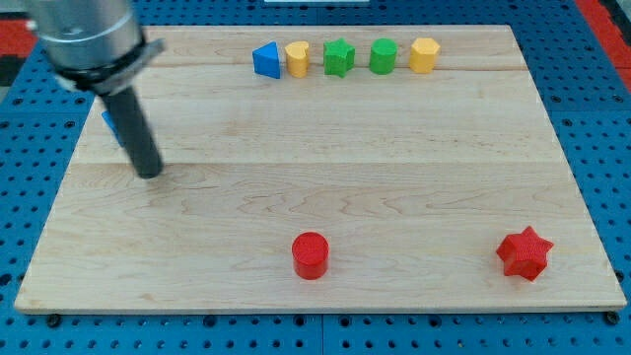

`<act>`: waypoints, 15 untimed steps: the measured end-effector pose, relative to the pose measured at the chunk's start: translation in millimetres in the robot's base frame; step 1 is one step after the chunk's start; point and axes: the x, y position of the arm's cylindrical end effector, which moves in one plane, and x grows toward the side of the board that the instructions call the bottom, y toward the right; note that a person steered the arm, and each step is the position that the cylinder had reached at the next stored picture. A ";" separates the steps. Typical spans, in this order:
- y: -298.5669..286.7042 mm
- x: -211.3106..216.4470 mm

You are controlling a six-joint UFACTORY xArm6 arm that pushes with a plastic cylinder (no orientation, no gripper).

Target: Push the blue cube below the green star

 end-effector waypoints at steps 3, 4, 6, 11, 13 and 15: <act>-27.8 -63.4; 11.1 -64.0; 26.7 -88.0; 135.2 -107.2; 173.6 -86.9; 215.6 -87.0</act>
